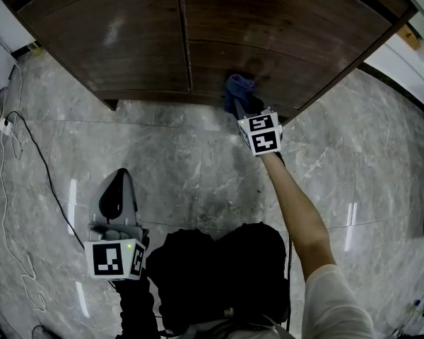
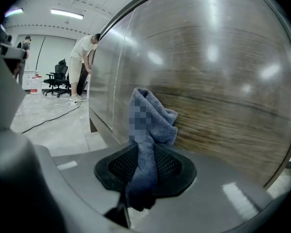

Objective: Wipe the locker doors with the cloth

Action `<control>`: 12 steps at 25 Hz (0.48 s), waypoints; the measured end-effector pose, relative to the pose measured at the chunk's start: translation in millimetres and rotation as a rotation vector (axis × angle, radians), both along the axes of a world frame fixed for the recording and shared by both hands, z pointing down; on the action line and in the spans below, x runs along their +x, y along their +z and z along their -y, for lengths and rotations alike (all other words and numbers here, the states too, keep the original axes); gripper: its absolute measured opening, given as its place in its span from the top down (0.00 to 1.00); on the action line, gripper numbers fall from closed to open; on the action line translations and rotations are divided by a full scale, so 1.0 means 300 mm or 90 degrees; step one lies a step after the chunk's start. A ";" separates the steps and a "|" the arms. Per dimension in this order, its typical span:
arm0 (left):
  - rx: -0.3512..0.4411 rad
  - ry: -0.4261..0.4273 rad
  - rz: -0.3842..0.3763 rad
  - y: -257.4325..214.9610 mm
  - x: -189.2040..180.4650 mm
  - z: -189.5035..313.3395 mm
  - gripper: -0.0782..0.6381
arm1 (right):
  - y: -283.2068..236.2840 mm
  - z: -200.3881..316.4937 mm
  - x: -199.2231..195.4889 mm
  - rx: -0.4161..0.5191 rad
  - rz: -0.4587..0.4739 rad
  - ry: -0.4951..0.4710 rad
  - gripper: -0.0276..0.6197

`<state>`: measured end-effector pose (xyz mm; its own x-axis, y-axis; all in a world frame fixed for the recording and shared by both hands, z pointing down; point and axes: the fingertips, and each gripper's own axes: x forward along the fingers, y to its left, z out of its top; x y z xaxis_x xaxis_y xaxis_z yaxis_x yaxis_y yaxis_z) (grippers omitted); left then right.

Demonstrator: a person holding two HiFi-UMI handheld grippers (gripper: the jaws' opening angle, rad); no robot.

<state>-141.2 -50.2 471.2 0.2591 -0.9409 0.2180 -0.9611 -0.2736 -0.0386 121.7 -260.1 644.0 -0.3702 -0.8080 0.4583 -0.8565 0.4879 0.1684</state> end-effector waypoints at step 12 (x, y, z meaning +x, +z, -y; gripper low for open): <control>-0.001 0.002 0.001 0.002 -0.001 -0.009 0.89 | -0.150 -0.001 -0.049 0.025 0.011 -0.012 0.82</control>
